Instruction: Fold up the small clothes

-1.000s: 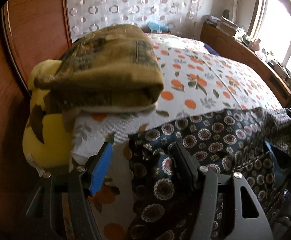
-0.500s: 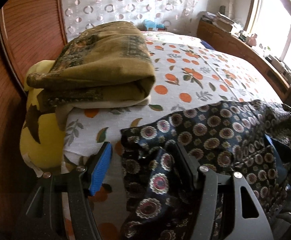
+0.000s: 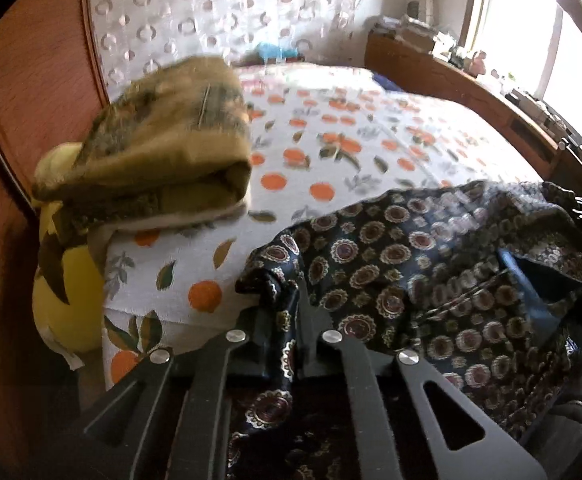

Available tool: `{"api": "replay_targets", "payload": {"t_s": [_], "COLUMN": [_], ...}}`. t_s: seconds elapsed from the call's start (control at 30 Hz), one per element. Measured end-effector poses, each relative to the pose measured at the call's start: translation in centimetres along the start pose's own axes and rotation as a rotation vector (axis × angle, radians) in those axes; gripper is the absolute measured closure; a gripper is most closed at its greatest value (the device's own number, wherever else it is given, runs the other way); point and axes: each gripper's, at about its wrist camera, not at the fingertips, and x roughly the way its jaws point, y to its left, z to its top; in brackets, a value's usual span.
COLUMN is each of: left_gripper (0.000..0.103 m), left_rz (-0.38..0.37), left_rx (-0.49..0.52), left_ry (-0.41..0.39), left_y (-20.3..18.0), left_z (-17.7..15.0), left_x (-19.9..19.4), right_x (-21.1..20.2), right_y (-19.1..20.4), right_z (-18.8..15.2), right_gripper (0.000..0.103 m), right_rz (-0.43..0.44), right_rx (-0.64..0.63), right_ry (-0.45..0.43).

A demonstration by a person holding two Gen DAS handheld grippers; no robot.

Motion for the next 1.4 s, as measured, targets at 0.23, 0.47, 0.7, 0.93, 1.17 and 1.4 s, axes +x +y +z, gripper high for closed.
{"api": "replay_targets", "payload": {"t_s": [0.23,0.47,0.7,0.93,1.17,1.4], "left_gripper": [0.096,0.096,0.096,0.094,0.059,0.035], "left_rz": [-0.006,0.009,0.051,0.126,0.129,0.102], "left_rx": [0.003,0.014,-0.008,-0.048,-0.089,-0.067], "left_ry": [-0.203,-0.334,-0.423,-0.397,-0.236,-0.175], "left_y": [-1.2,-1.4,0.3,3.7,5.3,4.5], "left_z": [3.2,8.2,13.9,18.9,17.5,12.8], "left_x": [-6.1,-9.4,-10.7,-7.3,-0.2,1.1], "right_x": [-4.6,-9.6,-12.9,-12.1,-4.6,-1.7], "right_y": [1.1,2.5,2.2,0.8,1.1,0.8], "right_z": [1.1,5.9,12.0,16.5,16.9,16.4], "right_gripper": [0.094,0.095,0.095,0.094,0.045,0.045], "right_rz": [0.000,-0.057,-0.136,-0.221,-0.258,-0.223], "right_rx": [-0.052,-0.162,-0.186,-0.100,0.036,0.061], "right_ry": [-0.142,-0.274,-0.369,-0.384,-0.222,-0.142]}}
